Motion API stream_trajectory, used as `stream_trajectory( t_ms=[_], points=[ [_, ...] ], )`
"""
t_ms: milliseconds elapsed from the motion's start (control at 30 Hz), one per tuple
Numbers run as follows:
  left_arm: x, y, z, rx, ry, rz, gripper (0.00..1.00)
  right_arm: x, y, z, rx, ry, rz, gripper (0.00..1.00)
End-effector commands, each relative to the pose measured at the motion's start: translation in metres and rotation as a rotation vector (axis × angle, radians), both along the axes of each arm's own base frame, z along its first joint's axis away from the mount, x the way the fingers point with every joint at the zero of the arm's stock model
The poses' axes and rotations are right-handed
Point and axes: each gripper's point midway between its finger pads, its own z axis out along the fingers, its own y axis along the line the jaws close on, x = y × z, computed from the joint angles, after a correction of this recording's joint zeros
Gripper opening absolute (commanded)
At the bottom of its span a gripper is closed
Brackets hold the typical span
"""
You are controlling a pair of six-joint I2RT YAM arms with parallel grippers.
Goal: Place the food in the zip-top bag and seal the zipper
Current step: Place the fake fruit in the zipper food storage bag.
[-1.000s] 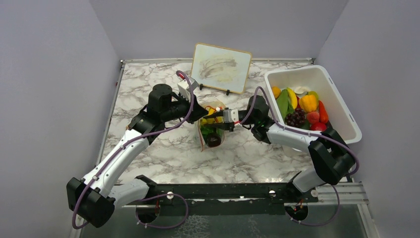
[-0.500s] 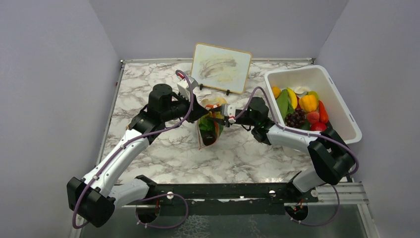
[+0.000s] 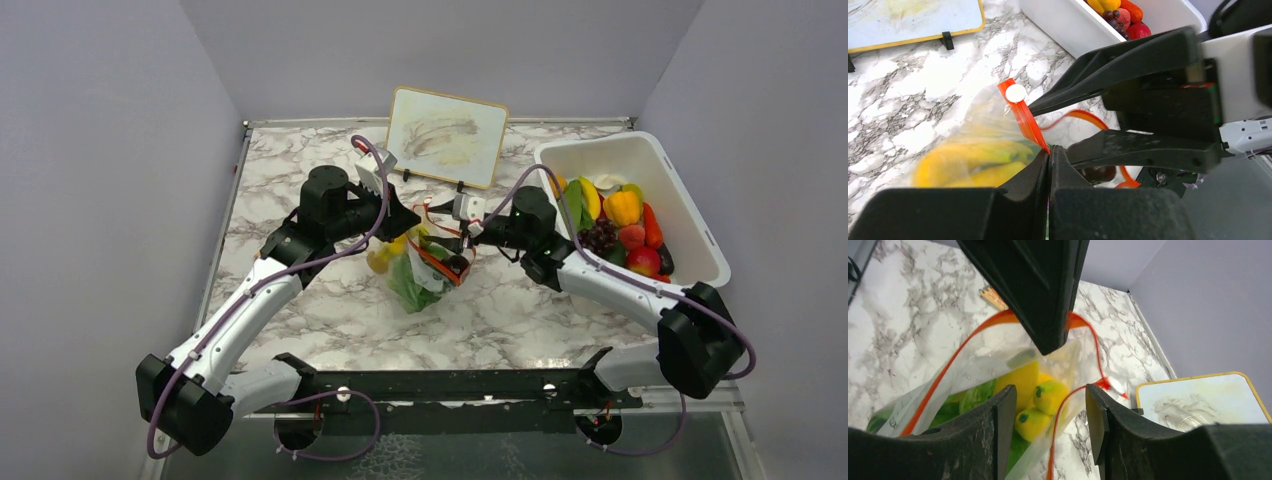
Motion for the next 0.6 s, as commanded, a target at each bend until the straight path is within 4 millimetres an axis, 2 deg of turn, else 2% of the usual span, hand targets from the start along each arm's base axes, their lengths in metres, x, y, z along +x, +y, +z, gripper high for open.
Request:
stream_trajectory(
  t_ms=[0,133,300,433,567],
  points=[
    [0.012,-0.001,0.036,-0.062,-0.097,0.04,0.0,-0.012,-0.008,0.023,0.028,0.168,-0.021,0.53],
    [0.017,0.0,0.027,-0.044,-0.084,0.066,0.0,-0.017,-0.013,0.033,0.052,0.316,-0.066,0.53],
    [0.019,0.002,0.017,-0.036,-0.076,0.084,0.0,-0.004,-0.025,0.048,0.155,0.614,-0.279,0.46],
    [0.019,0.001,0.015,-0.054,-0.069,0.09,0.0,0.0,-0.034,0.038,0.109,0.76,-0.4,0.44],
    [0.021,0.0,0.014,-0.06,-0.067,0.089,0.0,-0.007,-0.037,0.02,0.053,0.853,-0.43,0.46]
  ],
)
